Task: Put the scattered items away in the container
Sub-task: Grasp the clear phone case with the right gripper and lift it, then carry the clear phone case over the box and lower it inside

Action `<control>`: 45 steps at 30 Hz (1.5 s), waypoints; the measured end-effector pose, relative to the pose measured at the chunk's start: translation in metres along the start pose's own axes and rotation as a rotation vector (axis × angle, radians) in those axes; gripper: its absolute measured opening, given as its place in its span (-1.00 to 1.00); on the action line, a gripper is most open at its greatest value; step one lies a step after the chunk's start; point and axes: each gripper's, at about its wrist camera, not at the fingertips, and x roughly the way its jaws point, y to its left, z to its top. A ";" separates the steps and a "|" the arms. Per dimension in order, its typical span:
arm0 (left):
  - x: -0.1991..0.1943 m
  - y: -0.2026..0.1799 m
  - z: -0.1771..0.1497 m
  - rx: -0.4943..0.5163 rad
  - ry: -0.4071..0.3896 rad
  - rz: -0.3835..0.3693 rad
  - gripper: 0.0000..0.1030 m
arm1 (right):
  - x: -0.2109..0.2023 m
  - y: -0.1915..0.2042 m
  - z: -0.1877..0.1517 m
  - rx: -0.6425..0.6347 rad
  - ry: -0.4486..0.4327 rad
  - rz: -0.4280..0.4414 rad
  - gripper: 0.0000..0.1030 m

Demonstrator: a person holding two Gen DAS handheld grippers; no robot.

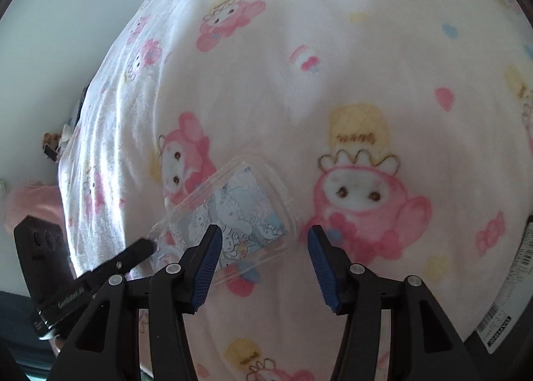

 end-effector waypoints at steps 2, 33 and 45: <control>0.002 -0.001 -0.003 0.007 -0.003 0.009 -0.51 | -0.006 -0.001 0.006 0.001 -0.045 -0.041 -0.02; -0.033 -0.070 -0.026 0.161 -0.007 -0.035 -0.12 | -0.105 -0.002 -0.060 -0.023 -0.143 0.123 0.01; 0.004 -0.254 -0.140 0.519 0.259 -0.320 -0.15 | -0.230 -0.111 -0.221 0.263 -0.459 0.170 0.01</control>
